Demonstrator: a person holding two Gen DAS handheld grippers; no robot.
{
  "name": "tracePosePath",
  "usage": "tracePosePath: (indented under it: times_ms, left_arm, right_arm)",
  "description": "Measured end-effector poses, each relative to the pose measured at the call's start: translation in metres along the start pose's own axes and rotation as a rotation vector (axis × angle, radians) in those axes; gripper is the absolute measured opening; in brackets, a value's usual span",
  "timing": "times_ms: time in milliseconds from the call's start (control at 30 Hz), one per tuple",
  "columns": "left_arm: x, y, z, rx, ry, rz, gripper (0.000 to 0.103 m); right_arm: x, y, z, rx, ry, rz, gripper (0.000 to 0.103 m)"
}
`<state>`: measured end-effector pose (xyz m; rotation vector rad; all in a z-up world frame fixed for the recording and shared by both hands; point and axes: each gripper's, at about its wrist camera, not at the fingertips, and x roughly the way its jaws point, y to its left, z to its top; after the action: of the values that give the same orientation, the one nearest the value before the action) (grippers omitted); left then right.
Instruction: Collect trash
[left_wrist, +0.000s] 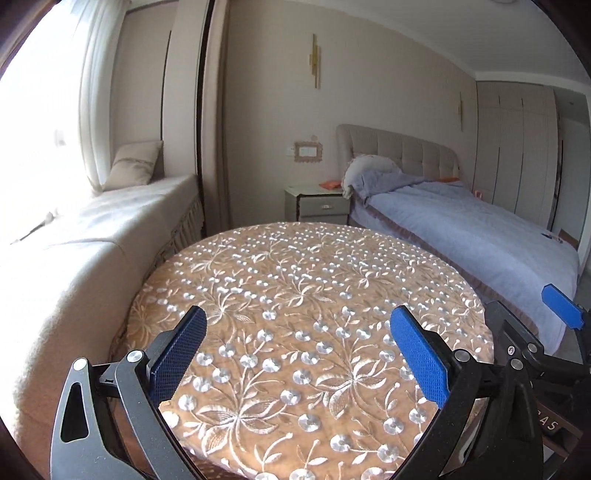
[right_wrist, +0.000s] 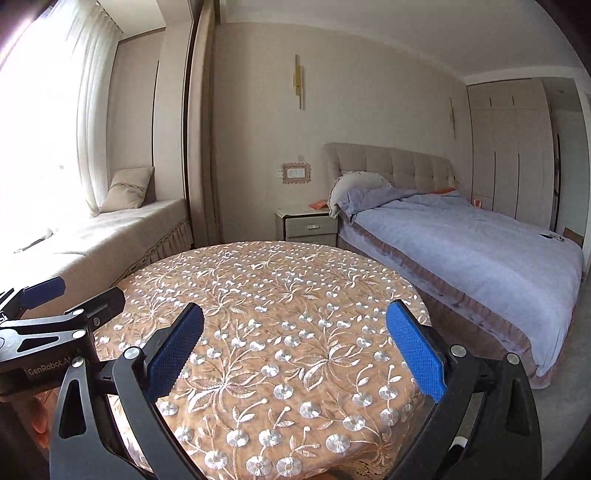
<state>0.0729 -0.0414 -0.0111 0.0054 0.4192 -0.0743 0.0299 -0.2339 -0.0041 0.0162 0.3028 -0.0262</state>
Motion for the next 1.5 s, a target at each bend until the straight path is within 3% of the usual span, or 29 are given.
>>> tracePosePath:
  times_ms: [600,1500]
  left_arm:
    - [-0.01,0.015,-0.001,-0.014,-0.009,0.054,0.098]
    - [-0.014,0.003,0.002,-0.006,0.003,0.056,0.098]
  right_arm:
    - [0.0,0.012,0.008,-0.001,-0.004,0.038,0.098]
    - [0.001,0.003,0.002,0.019,0.001,0.045,0.098]
